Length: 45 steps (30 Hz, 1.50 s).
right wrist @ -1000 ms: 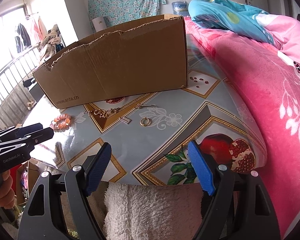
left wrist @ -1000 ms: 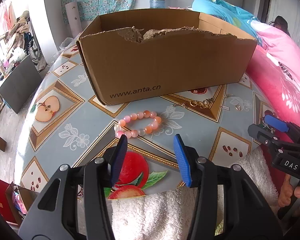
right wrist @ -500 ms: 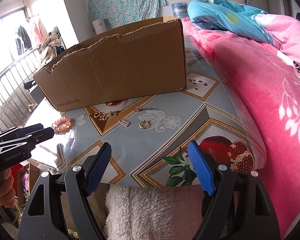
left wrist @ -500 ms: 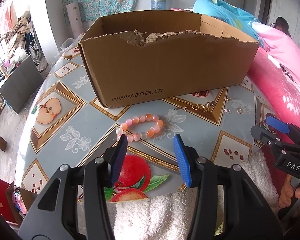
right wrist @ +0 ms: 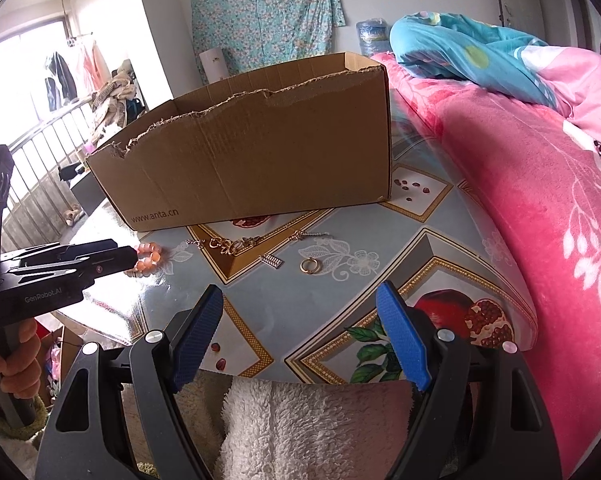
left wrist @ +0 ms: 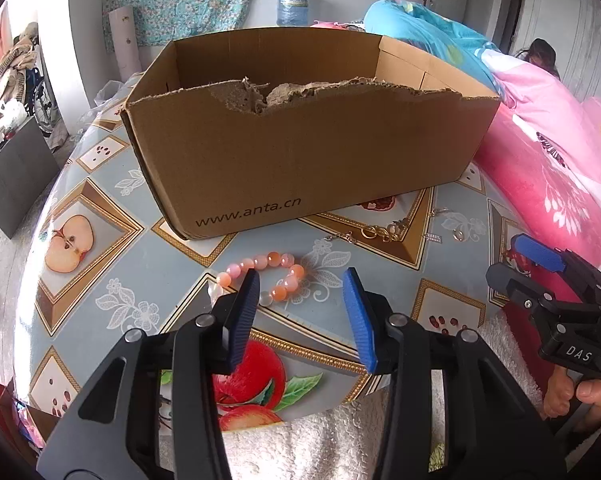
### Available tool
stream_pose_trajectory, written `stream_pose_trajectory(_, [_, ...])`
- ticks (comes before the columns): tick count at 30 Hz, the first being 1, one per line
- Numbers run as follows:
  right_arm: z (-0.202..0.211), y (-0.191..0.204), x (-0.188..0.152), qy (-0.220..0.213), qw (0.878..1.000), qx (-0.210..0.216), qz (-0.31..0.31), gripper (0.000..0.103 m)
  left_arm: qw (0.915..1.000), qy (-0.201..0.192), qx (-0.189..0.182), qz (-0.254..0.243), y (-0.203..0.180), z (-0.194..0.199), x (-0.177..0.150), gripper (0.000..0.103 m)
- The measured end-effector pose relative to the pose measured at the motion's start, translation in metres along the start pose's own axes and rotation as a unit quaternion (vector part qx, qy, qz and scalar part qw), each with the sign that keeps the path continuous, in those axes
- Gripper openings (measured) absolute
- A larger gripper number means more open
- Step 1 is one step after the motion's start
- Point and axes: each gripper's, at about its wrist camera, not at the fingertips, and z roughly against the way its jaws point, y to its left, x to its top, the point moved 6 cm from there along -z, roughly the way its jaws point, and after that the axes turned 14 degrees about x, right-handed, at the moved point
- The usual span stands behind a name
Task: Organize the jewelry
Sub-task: 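Move the open right gripper down toward the small gold ring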
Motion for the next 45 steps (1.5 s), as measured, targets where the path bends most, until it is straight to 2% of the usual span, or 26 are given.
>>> stream_pose_trajectory(4, [-0.002,0.007,0.001,0.000,1.000,0.001,0.015,0.076,0.9998,0.009,-0.016,-0.007,-0.007,-0.015,0.004,0.037])
stream_pose_trajectory(9, [-0.003,0.014,0.002,0.000,0.999,-0.002,0.034,0.067,0.9991,0.035,-0.011,-0.021,-0.010,-0.030,-0.005,0.027])
stream_pose_trajectory(13, [-0.007,0.011,0.003,0.005,0.999,-0.007,0.036,0.058,0.9992,0.035,0.000,-0.021,-0.002,-0.028,-0.008,0.023])
stream_pose_trajectory(20, [-0.015,0.002,0.007,0.017,0.999,-0.016,0.049,0.043,0.9996,0.026,0.008,-0.007,0.011,-0.022,-0.009,0.023])
stream_pose_trajectory(28, [-0.031,-0.008,0.015,0.041,0.997,-0.012,0.071,0.027,0.9998,-0.003,-0.018,0.002,0.001,-0.010,0.009,0.023])
stream_pose_trajectory(35, [-0.041,-0.010,0.012,0.050,0.996,-0.019,0.069,0.020,0.9983,0.001,-0.058,-0.012,-0.025,-0.009,0.009,0.023])
stream_pose_trajectory(42, [-0.045,-0.005,0.014,0.056,0.994,-0.020,0.091,0.015,0.9970,0.000,-0.072,-0.027,-0.042,-0.011,0.011,0.023])
stream_pose_trajectory(45, [-0.046,-0.005,0.014,0.061,0.994,-0.008,0.088,0.011,0.9968,0.000,-0.075,-0.029,-0.044,-0.012,0.011,0.023])
